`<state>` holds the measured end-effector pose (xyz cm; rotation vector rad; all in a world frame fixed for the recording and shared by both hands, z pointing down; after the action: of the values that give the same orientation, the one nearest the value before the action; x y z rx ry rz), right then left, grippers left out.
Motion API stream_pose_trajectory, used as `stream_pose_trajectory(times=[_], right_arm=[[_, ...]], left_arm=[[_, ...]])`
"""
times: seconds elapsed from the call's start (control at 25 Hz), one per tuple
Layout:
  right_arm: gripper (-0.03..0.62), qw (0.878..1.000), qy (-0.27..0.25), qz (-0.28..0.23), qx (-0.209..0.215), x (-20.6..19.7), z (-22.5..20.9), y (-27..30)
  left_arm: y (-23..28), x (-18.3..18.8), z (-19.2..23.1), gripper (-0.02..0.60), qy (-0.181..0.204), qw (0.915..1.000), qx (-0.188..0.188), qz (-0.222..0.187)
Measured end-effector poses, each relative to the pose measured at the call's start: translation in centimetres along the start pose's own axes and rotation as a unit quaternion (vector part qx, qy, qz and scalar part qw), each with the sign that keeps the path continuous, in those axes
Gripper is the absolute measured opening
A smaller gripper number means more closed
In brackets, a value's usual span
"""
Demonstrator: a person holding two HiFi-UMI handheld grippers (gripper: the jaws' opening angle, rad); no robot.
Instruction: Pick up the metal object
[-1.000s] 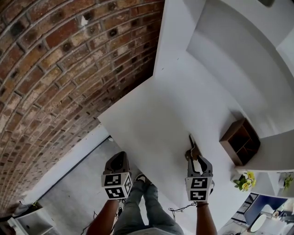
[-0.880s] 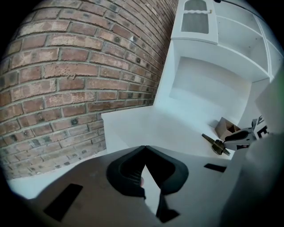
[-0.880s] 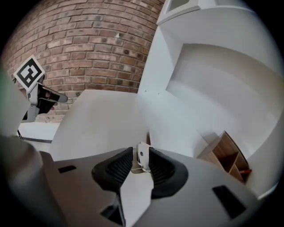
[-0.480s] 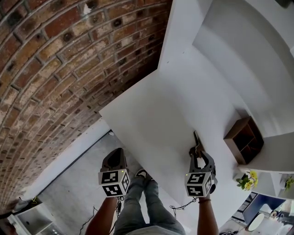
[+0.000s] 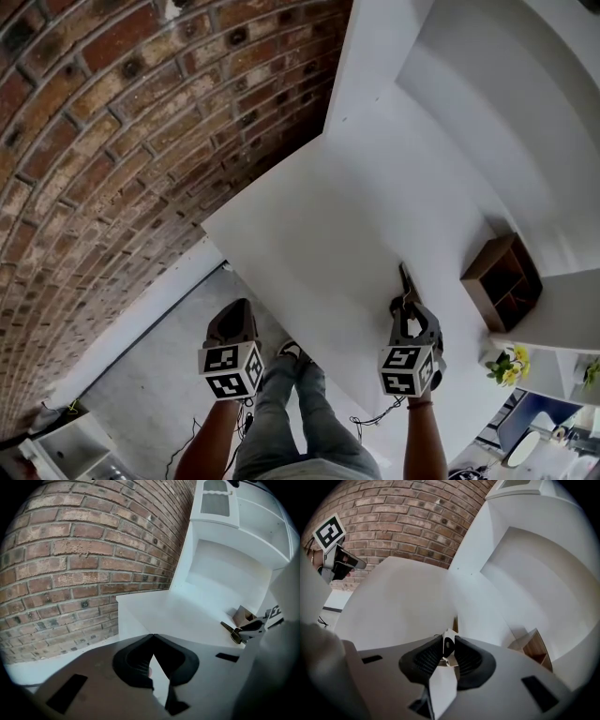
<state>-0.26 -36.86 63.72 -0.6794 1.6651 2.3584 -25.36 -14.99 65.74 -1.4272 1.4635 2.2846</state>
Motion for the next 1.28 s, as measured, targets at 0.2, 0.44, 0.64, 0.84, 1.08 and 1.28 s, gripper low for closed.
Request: stream_pose_trajectory(times=[0.2,0.44,0.64,0.84,1.08,1.28], right_arm=[[0.075,1.000,-0.006,0.004,-0.002,0.0,0.0,0.1],[0.061,1.000,-0.011,0.009,-0.002,0.0,-0.3,-0.2],[0.038,1.000,-0.014,0.006,-0.011,0.1,-1.3,-0.7],[0.020,1.000,-0.014,0.002,-0.017,0.3,-2.1,-0.9],[0.010,1.000,-0.026,0.001,-0.018,0.3,-2.8,-1.1],[0.008,1.000,-0.015,-0.012,-0.011,0.3,-3.3,-1.3]], left_arm=[[0.1,0.0,-0.1,0.012,0.000,1.0000,-0.001,0.000],[-0.1,0.3,-0.4,0.012,0.001,1.0000,-0.002,-0.001],[-0.5,0.5,-0.7,0.012,-0.002,1.0000,-0.004,-0.002],[-0.7,0.9,-1.1,0.012,-0.002,1.0000,-0.006,-0.005],[-1.0,1.5,-1.7,0.012,0.001,0.9999,-0.006,-0.010],[-1.4,1.9,-2.0,0.012,0.006,0.9999,-0.005,-0.012]])
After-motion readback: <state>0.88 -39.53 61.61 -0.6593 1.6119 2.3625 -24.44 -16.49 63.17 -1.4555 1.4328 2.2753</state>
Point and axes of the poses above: the fingertips, and each gripper's own axes: y forward along the fingers, z to its left, x out of its top, the point moved 2 cm from there along -y, backward along the fingers, and after that the axes turned 13 degrees about x, right-handed, at the moved point
